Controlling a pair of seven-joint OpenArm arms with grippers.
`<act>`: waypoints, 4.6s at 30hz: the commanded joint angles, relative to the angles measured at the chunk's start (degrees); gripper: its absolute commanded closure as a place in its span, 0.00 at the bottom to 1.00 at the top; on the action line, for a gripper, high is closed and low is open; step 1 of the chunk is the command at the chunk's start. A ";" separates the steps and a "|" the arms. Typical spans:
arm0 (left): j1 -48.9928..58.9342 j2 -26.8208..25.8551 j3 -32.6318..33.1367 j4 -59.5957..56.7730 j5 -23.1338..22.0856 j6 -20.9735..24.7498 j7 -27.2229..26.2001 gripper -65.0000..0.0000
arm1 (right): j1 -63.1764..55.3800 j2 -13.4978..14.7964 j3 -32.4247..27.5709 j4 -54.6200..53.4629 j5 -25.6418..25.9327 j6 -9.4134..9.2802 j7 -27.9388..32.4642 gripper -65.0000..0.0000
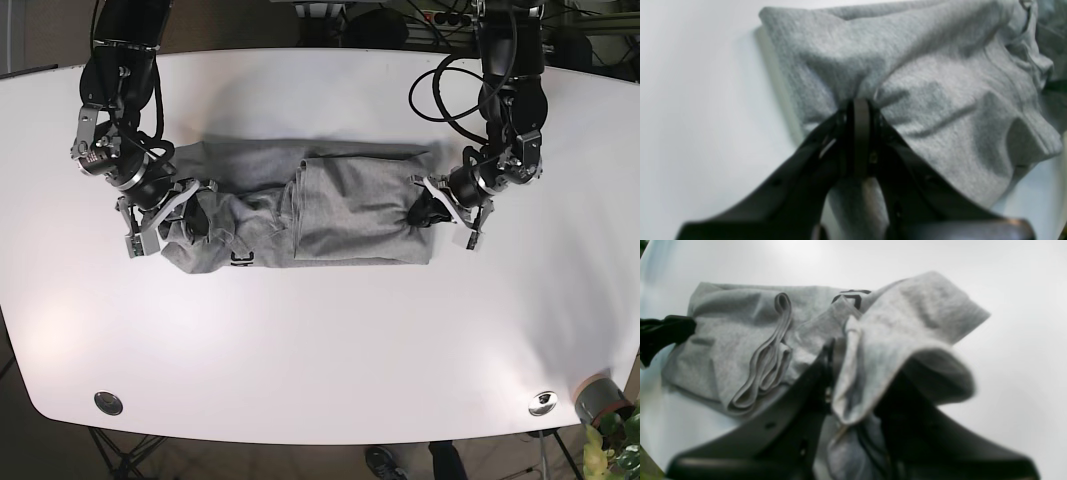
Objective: Fold the T-shirt properly
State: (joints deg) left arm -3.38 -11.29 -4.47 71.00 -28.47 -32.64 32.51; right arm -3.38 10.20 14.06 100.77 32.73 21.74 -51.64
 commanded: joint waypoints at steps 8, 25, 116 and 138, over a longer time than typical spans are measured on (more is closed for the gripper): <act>-0.71 0.17 1.61 -2.04 6.01 -0.28 1.64 1.00 | 0.78 -2.15 -8.39 8.11 0.90 -4.37 1.04 0.96; 0.08 -0.01 1.61 -2.12 6.01 -0.10 1.64 1.00 | 4.12 -13.05 -21.85 8.20 -6.31 -4.46 1.31 0.96; 1.75 -4.32 0.47 1.66 -6.74 -0.37 1.55 1.00 | 1.75 -12.70 -38.46 -5.61 -14.14 -4.64 11.33 0.70; 1.22 -4.49 0.03 2.10 -7.09 -0.37 1.55 1.00 | 2.45 -13.67 -46.90 -5.52 -14.23 -4.64 11.42 0.79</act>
State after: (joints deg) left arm -1.13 -14.96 -4.14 72.05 -34.59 -32.60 34.72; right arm -1.74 -2.15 -32.73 94.11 17.78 16.49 -41.78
